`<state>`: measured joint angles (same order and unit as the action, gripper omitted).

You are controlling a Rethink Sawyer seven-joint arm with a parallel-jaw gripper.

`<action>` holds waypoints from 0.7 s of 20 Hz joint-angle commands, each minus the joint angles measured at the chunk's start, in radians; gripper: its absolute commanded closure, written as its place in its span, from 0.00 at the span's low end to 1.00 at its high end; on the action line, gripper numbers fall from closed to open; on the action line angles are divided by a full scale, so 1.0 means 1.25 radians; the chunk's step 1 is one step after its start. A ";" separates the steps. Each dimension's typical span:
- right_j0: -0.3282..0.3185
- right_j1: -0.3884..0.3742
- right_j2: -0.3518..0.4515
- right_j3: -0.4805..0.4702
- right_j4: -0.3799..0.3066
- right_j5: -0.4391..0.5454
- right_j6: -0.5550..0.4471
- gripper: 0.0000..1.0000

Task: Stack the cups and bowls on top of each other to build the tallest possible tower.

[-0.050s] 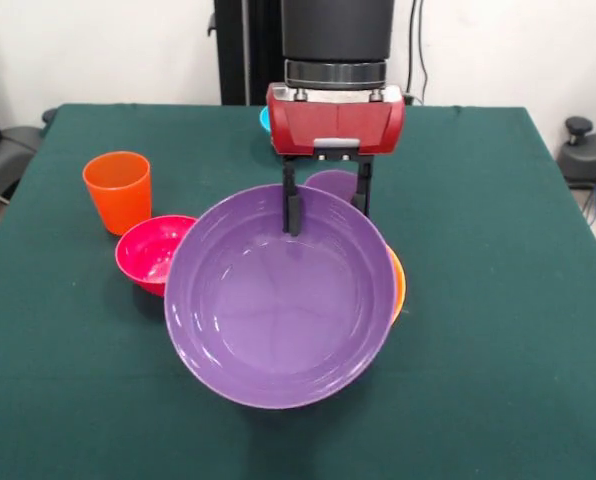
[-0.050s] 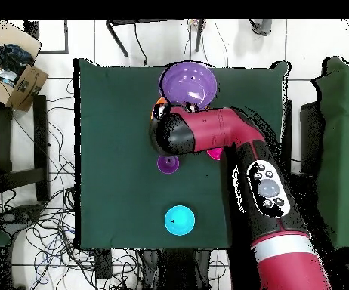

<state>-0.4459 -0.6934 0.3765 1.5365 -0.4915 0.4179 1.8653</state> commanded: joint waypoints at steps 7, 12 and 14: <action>0.058 0.027 -0.053 -0.075 0.021 0.312 -0.023 0.00; 0.093 0.029 -0.101 -0.124 -0.010 0.479 -0.033 0.00; 0.103 0.034 -0.113 -0.146 -0.027 0.537 -0.044 0.00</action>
<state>-0.3571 -0.6908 0.3121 1.4444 -0.4713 0.7921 1.8653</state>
